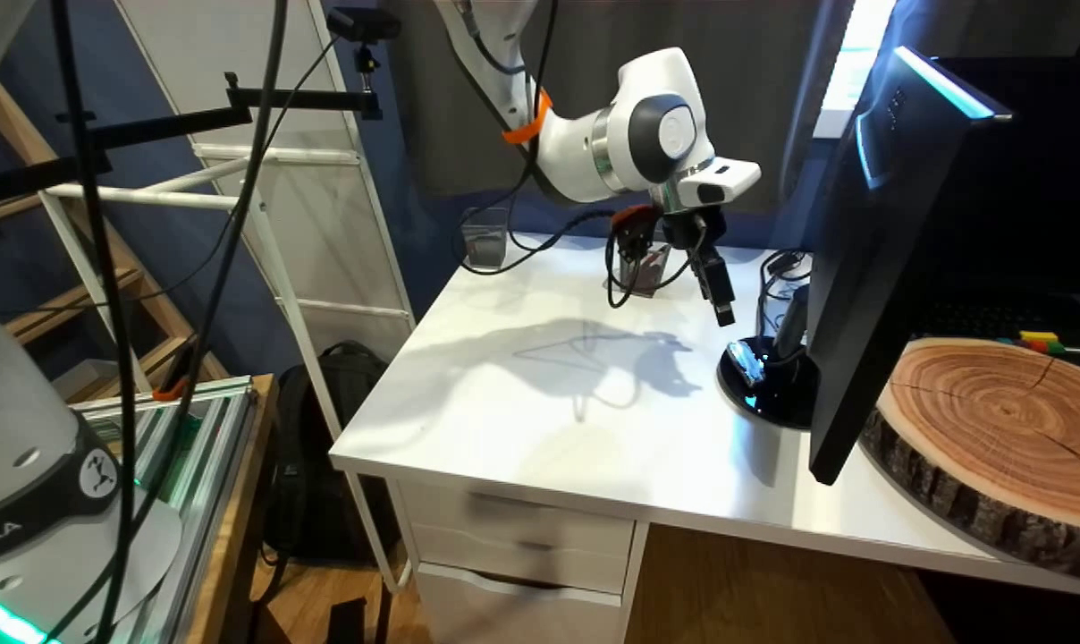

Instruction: Put the metal in the right bin

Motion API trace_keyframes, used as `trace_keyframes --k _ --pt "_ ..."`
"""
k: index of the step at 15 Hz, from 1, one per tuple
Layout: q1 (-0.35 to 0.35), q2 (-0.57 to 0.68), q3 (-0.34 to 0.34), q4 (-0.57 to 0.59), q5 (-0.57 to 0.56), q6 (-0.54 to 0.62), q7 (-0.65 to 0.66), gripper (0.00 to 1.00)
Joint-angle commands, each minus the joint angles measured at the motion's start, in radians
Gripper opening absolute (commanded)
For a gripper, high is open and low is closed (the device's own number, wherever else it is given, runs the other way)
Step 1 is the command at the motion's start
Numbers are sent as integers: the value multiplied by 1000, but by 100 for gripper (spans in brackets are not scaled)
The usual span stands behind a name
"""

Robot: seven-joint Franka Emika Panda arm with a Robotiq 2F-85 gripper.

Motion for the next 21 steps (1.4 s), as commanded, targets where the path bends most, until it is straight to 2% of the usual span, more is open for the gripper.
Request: trace_keyframes --k 1,3,7,12,13,14,15,17,21 --pt "62 141 -99 140 -54 29 237 100" --pt "90 195 -130 204 -51 16 340 100" --pt "129 262 -148 279 -48 9 468 100" --pt "184 284 -212 211 -46 -8 758 100" --pt "184 300 -226 215 -58 22 796 100" --pt "150 294 -202 217 -69 142 772 100" --pt "152 284 -181 221 -53 36 733 100" --pt "148 294 -191 221 -44 105 735 100" --pt "109 306 -142 224 -32 125 702 100"
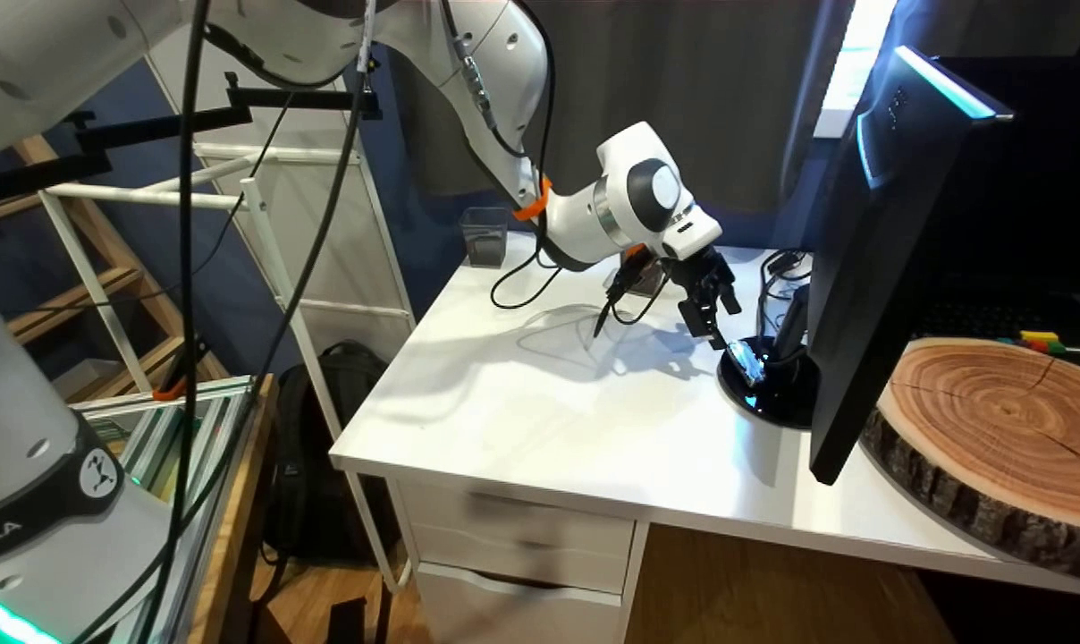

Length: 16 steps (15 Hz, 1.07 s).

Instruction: Put the metal in the right bin

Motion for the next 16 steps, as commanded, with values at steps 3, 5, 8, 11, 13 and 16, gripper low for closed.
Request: trace_keyframes --k 3,5,8,11,13,16 --pt "-29 24 24 10 -2 19 2 100" --pt "-12 23 -6 -1 -7 14 31 100" --pt "-3 18 -30 -11 -12 10 48 100" --pt "-17 33 -27 4 -7 3 40 100" --pt "-34 49 -20 16 -5 15 32 100" --pt "-48 68 -25 31 -5 10 29 100"
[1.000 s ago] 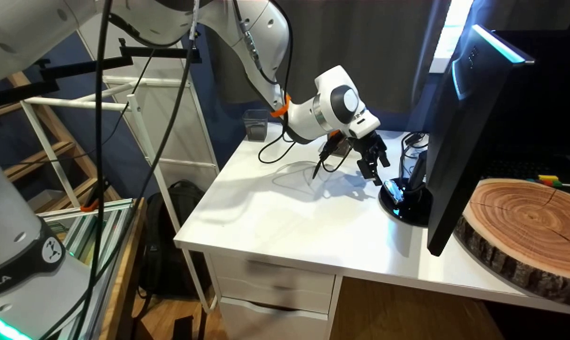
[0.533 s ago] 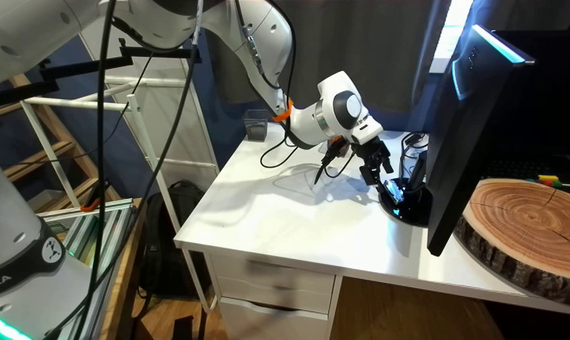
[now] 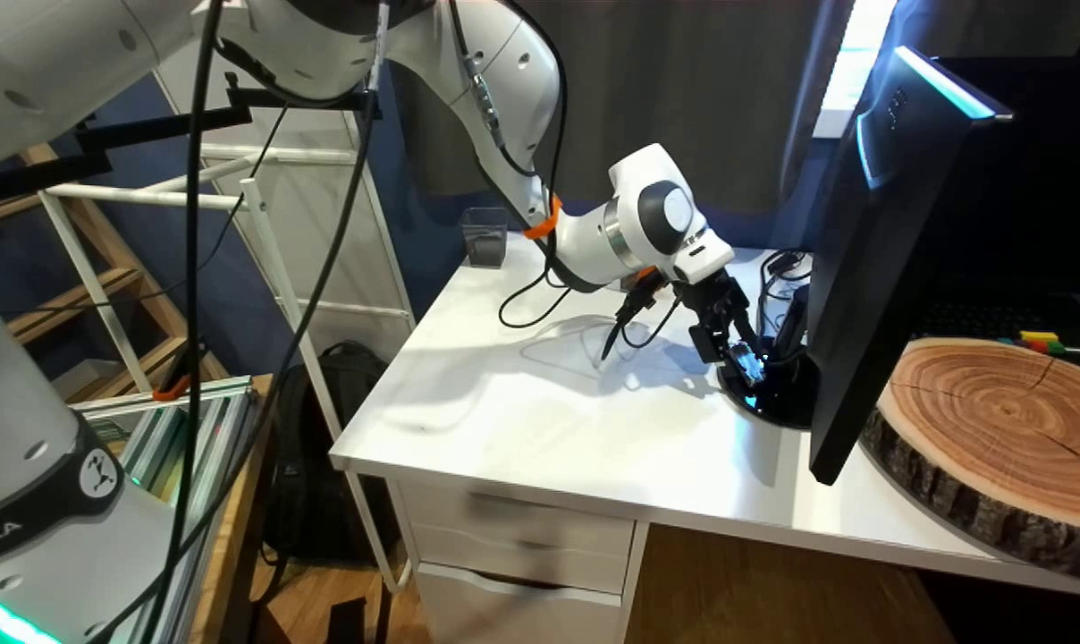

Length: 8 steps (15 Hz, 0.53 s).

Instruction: Put the metal in the right bin

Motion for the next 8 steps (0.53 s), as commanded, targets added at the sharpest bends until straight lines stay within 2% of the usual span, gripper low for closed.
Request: trace_keyframes --k 1,2,8 --pt "-23 33 -6 34 -4 10 14 99" --pt "-28 33 -4 38 -4 9 8 83" --pt "-33 -7 35 23 0 6 -19 40"
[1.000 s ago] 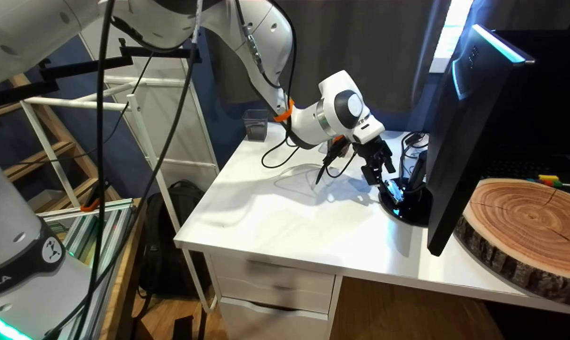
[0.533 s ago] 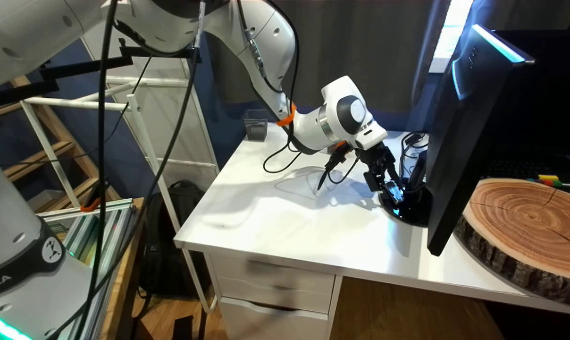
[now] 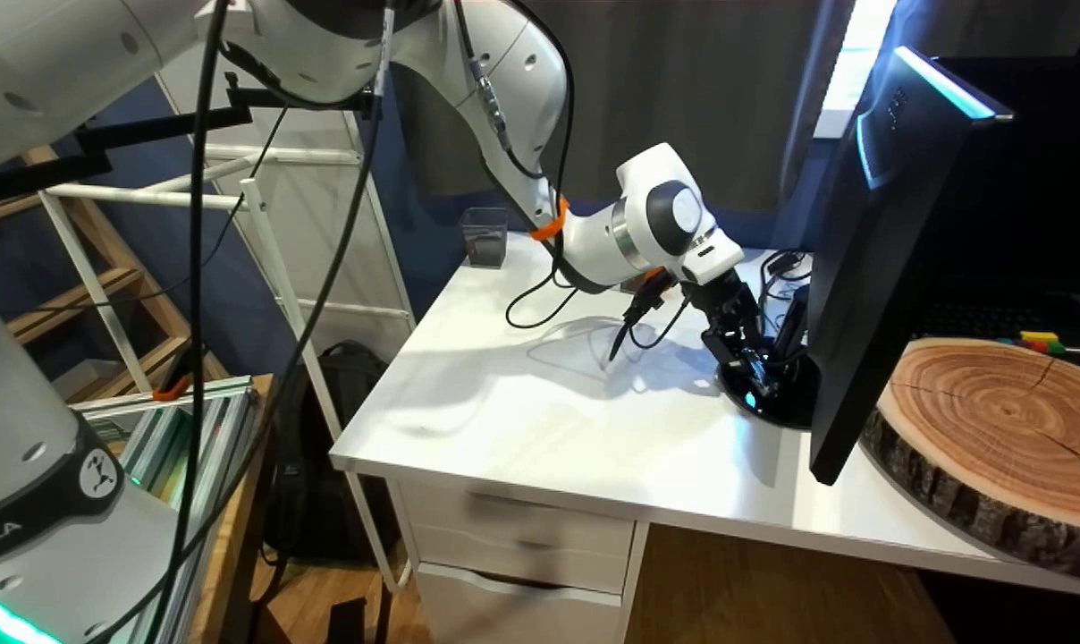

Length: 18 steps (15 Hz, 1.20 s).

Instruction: Put the metal in the right bin

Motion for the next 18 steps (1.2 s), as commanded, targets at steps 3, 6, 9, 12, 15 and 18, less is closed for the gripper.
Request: trace_keyframes --k 3,6,9,12,15,18 --pt "-37 -64 112 -26 10 -5 -97 25" --pt "-30 -101 130 -52 13 -58 -108 5" --pt "-11 -126 112 -69 -3 -111 -62 36" --pt "9 -130 80 -69 -27 -126 -19 48" --pt "22 -119 45 -57 -44 -112 17 68" --pt "1 -95 56 -29 -33 -122 9 88"
